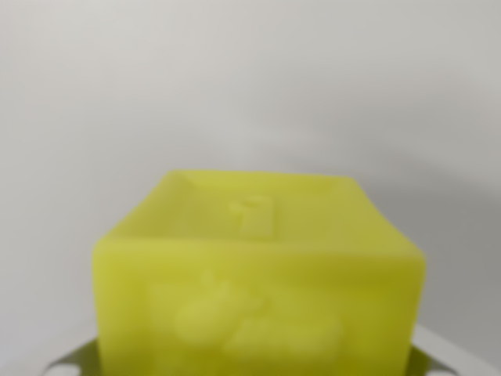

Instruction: Pick yellow cube

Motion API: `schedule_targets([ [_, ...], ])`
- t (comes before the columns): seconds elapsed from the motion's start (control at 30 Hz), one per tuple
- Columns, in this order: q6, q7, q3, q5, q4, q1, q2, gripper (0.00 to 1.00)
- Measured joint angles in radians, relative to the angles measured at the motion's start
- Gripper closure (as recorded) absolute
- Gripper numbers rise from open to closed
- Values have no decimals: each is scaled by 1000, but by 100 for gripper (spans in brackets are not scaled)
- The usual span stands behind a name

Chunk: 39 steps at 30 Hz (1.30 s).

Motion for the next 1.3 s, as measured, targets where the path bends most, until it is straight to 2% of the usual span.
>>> schedule_targets([
  [0.67,-144,-7,0,9,11,1,-133,100],
  [1.3,-283,-10,0,14,43,1,-239,100],
])
